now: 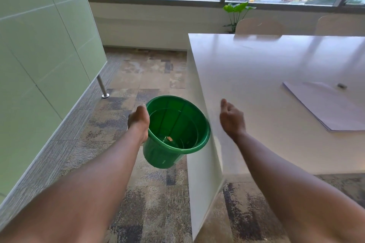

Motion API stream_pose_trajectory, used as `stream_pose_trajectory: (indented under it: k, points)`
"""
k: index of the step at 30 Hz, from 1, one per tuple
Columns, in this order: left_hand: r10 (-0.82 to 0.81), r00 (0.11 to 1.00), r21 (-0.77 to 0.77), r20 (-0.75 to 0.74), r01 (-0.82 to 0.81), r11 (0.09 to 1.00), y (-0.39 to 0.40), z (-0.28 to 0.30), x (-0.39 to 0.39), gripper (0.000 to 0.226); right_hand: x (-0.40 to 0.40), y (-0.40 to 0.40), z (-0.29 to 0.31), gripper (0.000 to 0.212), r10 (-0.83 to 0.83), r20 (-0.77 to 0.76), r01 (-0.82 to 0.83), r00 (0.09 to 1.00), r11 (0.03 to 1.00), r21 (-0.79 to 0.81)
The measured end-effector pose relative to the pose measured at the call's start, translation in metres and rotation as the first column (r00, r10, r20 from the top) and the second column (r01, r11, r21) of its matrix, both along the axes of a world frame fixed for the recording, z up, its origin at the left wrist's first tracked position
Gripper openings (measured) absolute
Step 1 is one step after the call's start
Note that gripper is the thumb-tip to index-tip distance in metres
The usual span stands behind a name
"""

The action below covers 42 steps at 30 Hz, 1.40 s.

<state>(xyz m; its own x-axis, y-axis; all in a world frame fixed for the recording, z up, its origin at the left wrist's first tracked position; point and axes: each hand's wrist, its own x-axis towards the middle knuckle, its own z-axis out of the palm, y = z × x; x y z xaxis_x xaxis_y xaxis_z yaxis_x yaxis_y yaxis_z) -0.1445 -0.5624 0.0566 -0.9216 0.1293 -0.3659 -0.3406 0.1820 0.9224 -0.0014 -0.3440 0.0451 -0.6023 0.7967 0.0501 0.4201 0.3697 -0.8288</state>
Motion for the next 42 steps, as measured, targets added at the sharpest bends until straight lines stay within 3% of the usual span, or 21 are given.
stream_pose_trajectory:
  k: [5, 10, 12, 14, 16, 19, 22, 26, 28, 31, 33, 35, 37, 39, 42]
  points:
    - [-0.016, 1.0, -0.016, 0.014, 0.017, 1.0, 0.0, -0.001, -0.002, 0.051, 0.039, 0.051, -0.035, 0.066, -0.232, 0.38, 0.131, 0.895, 0.953, 0.275]
    - [-0.002, 1.0, -0.017, -0.006, 0.002, 1.0, 0.001, -0.001, -0.005, 0.046, 0.026, 0.024, -0.034, 0.07, -0.028, 0.483, -0.104, 0.875, 0.964, 0.243]
    - [0.0, 1.0, -0.01, -0.006, 0.0, 1.0, 0.001, -0.001, -0.008, 0.05, 0.013, 0.002, -0.028, 0.066, 0.176, 0.401, -0.248, 0.899, 0.96, 0.134]
    - [-0.005, 1.0, -0.015, -0.002, 0.005, 1.0, 0.003, -0.001, -0.01, 0.05, 0.0, -0.02, -0.019, 0.064, 0.398, 0.071, -0.379, 0.914, 0.904, -0.196]
    - [-0.008, 1.0, -0.014, -0.012, 0.008, 1.0, 0.004, -0.001, -0.011, 0.041, -0.01, -0.035, -0.01, 0.062, 0.367, -0.234, -0.435, 0.9, 0.792, -0.428]
    - [-0.013, 1.0, -0.004, 0.006, 0.013, 1.0, 0.004, -0.003, -0.013, 0.041, -0.018, -0.041, 0.006, 0.047, 0.247, -0.262, -0.326, 0.933, 0.888, -0.323]
    - [-0.031, 1.0, 0.005, -0.002, 0.031, 1.0, 0.003, -0.004, -0.016, 0.041, -0.011, -0.018, 0.006, 0.044, 0.107, -0.172, -0.132, 0.979, 0.982, -0.136]
    - [-0.045, 0.999, 0.016, 0.0, 0.045, 0.999, 0.003, -0.008, -0.02, 0.042, 0.007, 0.037, -0.017, 0.054, -0.028, 0.175, 0.012, 0.984, 0.996, 0.092]
    - [-0.048, 0.999, 0.016, 0.003, 0.048, 0.999, 0.004, -0.009, -0.022, 0.039, 0.011, 0.048, -0.027, 0.064, -0.069, 0.332, 0.014, 0.941, 0.987, 0.163]
    - [-0.045, 0.999, 0.014, 0.001, 0.045, 0.999, 0.005, -0.011, -0.023, 0.032, 0.001, 0.03, -0.034, 0.074, 0.031, 0.455, -0.138, 0.89, 0.969, 0.204]
    - [-0.054, 0.999, 0.019, -0.001, 0.054, 0.998, 0.005, -0.013, -0.025, 0.031, -0.012, 0.003, -0.027, 0.076, 0.218, 0.371, -0.279, 0.903, 0.953, 0.12]
    - [-0.058, 0.998, 0.017, 0.007, 0.058, 0.998, 0.004, -0.014, -0.027, 0.03, -0.022, -0.027, -0.012, 0.072, 0.413, 0.088, -0.401, 0.907, 0.908, -0.125]
    - [-0.06, 0.998, 0.019, 0.003, 0.06, 0.998, 0.004, -0.016, -0.029, 0.029, -0.03, -0.047, -0.001, 0.056, 0.448, -0.144, -0.468, 0.882, 0.807, -0.36]
    - [-0.055, 0.998, 0.017, 0.006, 0.055, 0.998, 0.005, -0.016, -0.028, 0.03, -0.037, -0.058, 0.009, 0.053, 0.425, -0.195, -0.467, 0.884, 0.818, -0.336]
    - [-0.049, 0.999, 0.022, 0.007, 0.049, 0.999, 0.005, -0.017, -0.029, 0.038, -0.041, -0.052, 0.007, 0.055, 0.323, -0.159, -0.353, 0.933, 0.907, -0.231]
